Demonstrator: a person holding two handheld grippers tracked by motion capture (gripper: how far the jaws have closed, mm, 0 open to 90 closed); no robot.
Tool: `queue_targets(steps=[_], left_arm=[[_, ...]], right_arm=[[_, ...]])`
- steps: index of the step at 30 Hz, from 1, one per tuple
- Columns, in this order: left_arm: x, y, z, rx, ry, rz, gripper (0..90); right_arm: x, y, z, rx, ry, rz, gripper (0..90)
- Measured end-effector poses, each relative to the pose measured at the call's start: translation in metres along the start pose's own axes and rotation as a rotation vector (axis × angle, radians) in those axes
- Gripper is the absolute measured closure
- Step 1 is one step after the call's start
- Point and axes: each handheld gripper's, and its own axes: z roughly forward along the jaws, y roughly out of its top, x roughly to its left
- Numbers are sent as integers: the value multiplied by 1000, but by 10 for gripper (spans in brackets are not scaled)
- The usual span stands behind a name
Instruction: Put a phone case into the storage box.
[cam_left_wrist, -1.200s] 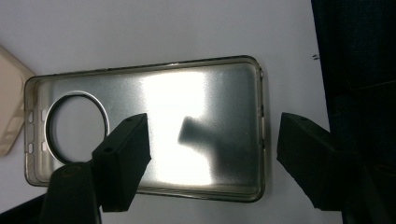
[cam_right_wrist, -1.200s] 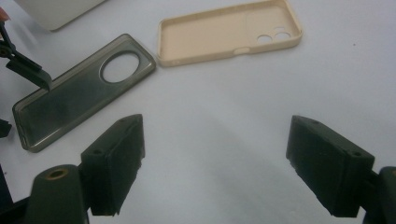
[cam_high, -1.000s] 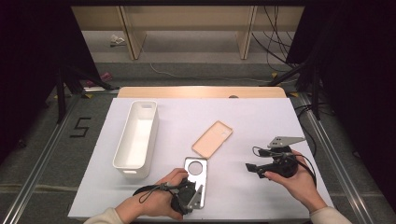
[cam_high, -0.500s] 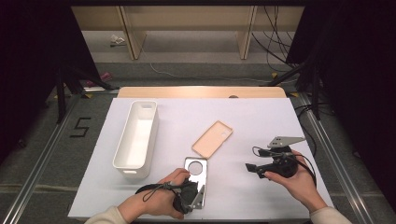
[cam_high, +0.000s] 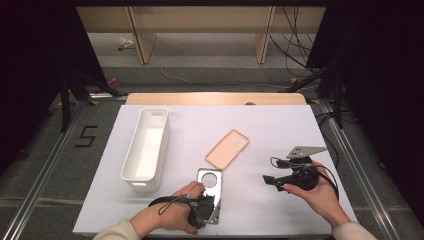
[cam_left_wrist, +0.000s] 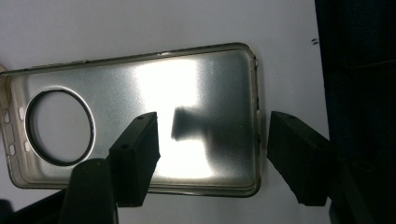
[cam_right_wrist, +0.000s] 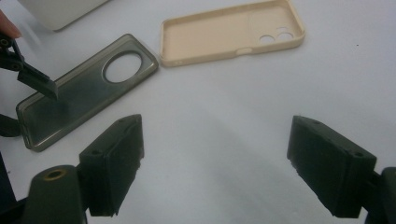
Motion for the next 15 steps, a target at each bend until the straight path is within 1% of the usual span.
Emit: queue_targets(steps=[3,7,9,15], left_arm=[[0,1,1,9,4,-6,348],[1,3,1,16,4,10,356],[0,4,2,18,2,6,361],[1,5,2,26,-5,12,384]], right_arm=[[0,0,0,3,0,-1,195],[0,0,0,2,2,-4,194],[0,0,0,4,3,-3,194],[0,0,0,2,8,-5,193]])
